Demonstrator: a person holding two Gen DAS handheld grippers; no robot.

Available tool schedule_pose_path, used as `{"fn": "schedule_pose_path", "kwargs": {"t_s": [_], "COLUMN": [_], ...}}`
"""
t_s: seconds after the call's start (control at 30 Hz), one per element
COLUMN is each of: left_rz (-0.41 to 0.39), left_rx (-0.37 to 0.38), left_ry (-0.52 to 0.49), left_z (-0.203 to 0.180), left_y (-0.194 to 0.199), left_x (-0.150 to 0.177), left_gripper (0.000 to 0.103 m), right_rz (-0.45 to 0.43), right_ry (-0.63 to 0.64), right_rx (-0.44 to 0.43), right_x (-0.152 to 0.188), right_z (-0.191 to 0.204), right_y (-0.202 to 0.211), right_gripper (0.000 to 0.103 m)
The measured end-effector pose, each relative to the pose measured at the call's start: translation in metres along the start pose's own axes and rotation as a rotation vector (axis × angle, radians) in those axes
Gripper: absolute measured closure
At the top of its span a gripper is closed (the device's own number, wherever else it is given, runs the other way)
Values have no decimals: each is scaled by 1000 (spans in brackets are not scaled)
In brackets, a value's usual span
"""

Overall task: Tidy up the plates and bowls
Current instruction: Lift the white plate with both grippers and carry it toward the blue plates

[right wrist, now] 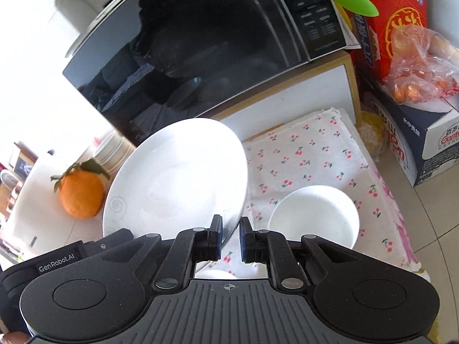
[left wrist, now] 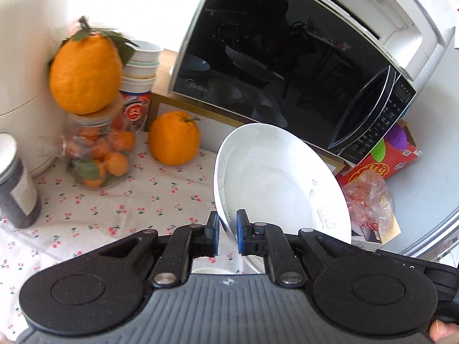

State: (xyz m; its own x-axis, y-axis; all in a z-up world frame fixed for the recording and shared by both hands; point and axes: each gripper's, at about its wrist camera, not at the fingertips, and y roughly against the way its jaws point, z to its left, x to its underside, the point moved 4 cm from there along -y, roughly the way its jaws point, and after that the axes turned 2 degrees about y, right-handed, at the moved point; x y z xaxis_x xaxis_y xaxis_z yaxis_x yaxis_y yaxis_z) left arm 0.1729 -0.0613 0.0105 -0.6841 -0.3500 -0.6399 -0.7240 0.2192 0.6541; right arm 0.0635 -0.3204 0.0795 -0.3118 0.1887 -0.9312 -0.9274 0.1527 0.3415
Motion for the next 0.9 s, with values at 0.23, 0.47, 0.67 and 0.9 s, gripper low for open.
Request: {"fn": "schedule_pose_path", "kwargs": {"t_s": [0.23,0.47,0.67,0.9], "left_rz": [-30,-37,-2,-12], "left_rx": [-29,-45,-47,-72], "left_ry": [23,32,35,46], "left_z": [47,78,99,120], "left_y": [49,64,62,79], "left_x": [18,30,40,47], "left_gripper": [92,93,92,92], "right_rz": [27,61,99,124], "right_ry": [92,147,167,215], "right_rx": [-29,-5,13,-2], "right_x": [42,77,91,103], "right_z": [53,80,88,110], "right_y": [8,2,-9,-18], "right_gripper": [90,89,89,89]}}
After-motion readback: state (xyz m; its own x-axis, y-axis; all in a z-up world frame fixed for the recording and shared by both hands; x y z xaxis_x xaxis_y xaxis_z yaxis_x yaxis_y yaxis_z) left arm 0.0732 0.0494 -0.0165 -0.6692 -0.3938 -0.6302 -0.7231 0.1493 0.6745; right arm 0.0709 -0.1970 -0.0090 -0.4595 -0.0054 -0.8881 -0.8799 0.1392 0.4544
